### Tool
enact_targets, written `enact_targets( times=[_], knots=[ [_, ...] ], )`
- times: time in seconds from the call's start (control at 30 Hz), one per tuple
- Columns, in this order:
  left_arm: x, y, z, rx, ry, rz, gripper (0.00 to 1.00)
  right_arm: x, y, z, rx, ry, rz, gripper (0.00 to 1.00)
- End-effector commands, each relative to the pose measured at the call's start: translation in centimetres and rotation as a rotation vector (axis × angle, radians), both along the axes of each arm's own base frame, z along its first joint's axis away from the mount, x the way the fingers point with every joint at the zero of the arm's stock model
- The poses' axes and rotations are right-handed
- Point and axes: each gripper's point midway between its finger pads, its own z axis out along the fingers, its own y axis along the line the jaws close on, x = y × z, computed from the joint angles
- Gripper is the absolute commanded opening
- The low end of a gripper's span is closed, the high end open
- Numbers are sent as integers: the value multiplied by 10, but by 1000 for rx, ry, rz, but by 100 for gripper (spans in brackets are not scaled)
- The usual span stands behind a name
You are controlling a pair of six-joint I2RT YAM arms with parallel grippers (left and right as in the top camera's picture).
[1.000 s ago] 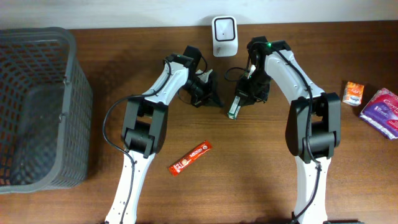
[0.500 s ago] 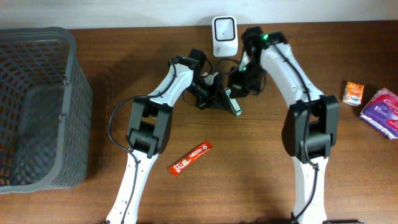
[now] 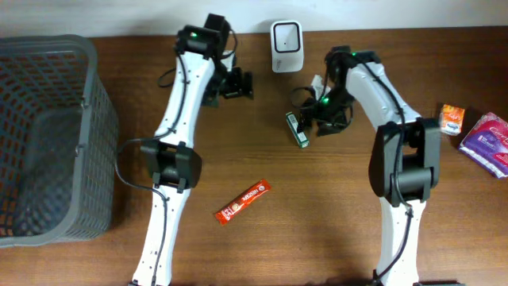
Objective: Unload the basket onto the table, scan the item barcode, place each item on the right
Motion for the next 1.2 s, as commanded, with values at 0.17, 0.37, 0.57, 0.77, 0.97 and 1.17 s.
enact_targets(
  times=[0.17, 0.37, 0.57, 0.77, 0.97, 1.17],
  knots=[
    [8, 41, 5, 17, 14, 111, 99, -5, 45, -12, -158, -93, 121, 7],
    [8, 41, 5, 18, 12, 105, 99, -3, 71, -14, -210, -130, 56, 4],
    [10, 50, 3, 68, 0, 113, 99, -20, 111, -33, -346, -172, 44, 4],
    [11, 53, 3, 79, -3, 116, 99, -41, 133, -29, -563, -306, 56, 4],
    [11, 53, 3, 79, -3, 115, 100, -16, 81, 57, -598, -350, -66, 4],
    [11, 52, 3, 79, -3, 115, 99, -40, 141, 52, -101, -231, 321, 70]
  ],
)
